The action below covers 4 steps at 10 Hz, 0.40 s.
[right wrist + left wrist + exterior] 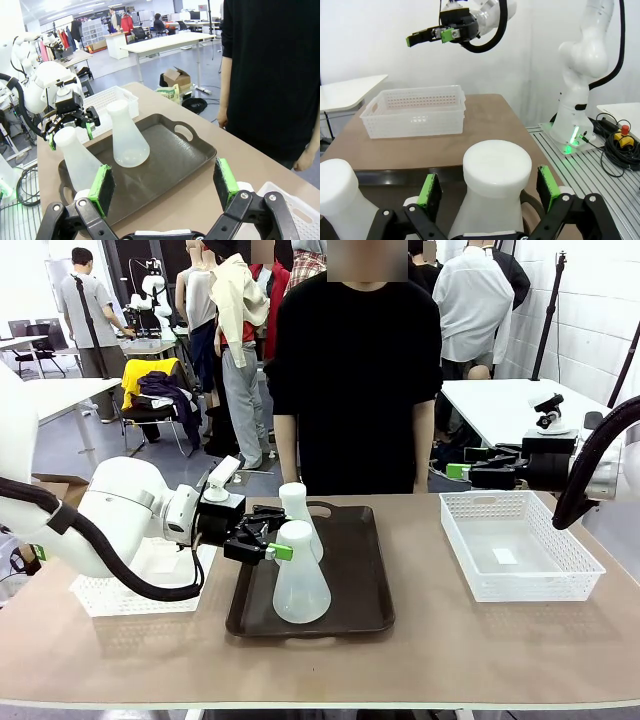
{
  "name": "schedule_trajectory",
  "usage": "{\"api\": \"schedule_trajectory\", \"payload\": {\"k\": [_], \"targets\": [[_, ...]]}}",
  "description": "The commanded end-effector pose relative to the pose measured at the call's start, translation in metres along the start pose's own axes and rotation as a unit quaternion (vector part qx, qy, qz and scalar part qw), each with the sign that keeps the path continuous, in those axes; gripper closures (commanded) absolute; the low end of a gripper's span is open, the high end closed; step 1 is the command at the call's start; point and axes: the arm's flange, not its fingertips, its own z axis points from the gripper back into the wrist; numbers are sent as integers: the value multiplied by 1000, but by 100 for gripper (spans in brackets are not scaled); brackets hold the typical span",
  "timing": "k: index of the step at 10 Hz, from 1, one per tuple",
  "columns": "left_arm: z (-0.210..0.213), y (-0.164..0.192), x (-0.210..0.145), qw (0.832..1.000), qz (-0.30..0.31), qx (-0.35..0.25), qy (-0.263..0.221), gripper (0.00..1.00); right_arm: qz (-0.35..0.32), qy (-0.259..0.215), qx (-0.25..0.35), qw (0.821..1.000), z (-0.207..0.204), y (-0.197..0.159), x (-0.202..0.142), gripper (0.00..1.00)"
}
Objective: Prepare the laboratory tools.
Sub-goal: Place the picked Big flask upright in the Handle tray as directed by the person.
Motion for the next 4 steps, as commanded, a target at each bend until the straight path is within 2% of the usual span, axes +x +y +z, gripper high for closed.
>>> {"api": "schedule_trajectory", "payload": {"k": [1,4], "targets": [[-1,1,-1,1000,-9,4,-4,0,-5,7,-2,1000,0,0,1,0],[-1,1,-1,1000,-9,4,-4,0,-5,7,-2,1000,0,0,1,0]]}}
